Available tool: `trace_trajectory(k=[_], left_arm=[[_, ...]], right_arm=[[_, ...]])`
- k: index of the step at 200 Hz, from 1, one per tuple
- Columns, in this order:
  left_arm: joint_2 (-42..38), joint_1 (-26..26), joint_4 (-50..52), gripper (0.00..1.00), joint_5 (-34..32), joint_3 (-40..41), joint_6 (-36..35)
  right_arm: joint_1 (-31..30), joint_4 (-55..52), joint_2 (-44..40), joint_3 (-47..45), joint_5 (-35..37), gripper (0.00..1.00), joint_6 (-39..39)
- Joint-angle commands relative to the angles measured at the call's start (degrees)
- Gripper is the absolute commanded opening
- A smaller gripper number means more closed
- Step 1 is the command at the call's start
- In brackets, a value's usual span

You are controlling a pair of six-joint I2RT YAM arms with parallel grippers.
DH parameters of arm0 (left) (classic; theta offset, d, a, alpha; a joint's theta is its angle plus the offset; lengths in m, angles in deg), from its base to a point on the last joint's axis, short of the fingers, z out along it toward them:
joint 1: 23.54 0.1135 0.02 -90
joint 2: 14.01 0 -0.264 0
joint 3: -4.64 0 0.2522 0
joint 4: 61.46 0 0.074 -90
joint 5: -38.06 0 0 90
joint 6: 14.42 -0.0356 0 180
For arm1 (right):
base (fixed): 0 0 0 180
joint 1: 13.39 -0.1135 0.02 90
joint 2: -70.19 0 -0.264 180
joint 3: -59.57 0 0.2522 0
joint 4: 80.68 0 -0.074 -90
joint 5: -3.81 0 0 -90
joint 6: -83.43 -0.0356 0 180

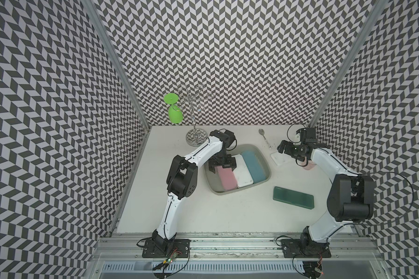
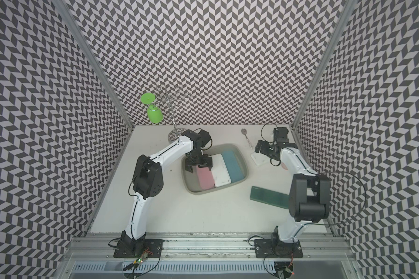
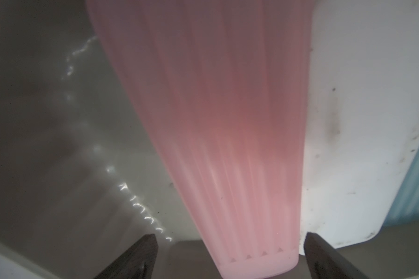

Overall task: Put the pencil case into the storage box
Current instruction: Place the pencil case at the storage box.

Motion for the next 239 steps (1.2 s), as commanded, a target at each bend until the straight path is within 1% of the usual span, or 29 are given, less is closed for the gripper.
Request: trace_trajectory(k=[1, 29, 56, 69, 101, 135, 154, 178, 206, 221, 239], left_arm=[[-4.92, 0.97, 0.62, 1.0, -1.39, -0.66, -1.26], [-5.7, 1.8, 0.62, 1.0, -0.91, -4.92, -2.38], [-6.14, 2.89, 0.62, 1.0, 1.08, -6.94, -4.3], [-6.77, 3.25, 0.66, 1.0, 1.13, -7.94, -5.39], [-9.78, 4.13, -0.5, 1.0, 1.91, -6.04, -6.01], [-13.31, 4.73, -4.24, 1.0, 1.3, 0.89, -6.76], [-14.86, 5.47, -5.89, 1.0, 1.13, 4.07, -7.24], [-16.27, 6.49, -7.98, 1.0, 1.36, 7.33, -7.72], [-16.89, 7.43, -10.24, 1.0, 1.93, 10.98, -8.45], [-17.11, 7.8, -10.82, 1.0, 2.1, 12.23, -8.82], [-17.39, 8.26, -11.18, 1.0, 1.97, 13.03, -9.48]], right_arm=[[0.45, -3.51, 5.13, 5.09, 4.05, 1.0, -1.59], [0.44, -9.12, 12.86, 12.65, 6.37, 1.0, -3.17], [0.45, -11.05, 17.82, 17.04, 5.68, 1.0, -6.13], [0.45, -13.98, 21.11, 20.55, 5.01, 1.0, -7.41], [0.29, -21.27, 27.36, 28.32, 5.92, 1.0, -8.23], [0.27, -24.56, 28.19, 30.16, 8.93, 1.0, -7.85], [0.27, -25.41, 26.17, 28.89, 9.73, 1.0, -7.53], [0.27, -26.06, 23.79, 26.85, 7.78, 1.0, -8.26], [0.29, -26.14, 23.42, 25.51, 5.07, 1.0, -10.98], [0.1, -26.57, 24.84, 26.75, 4.31, 1.0, -12.41], [-0.07, -30.13, 28.17, 30.57, 4.94, 1.0, -13.64]])
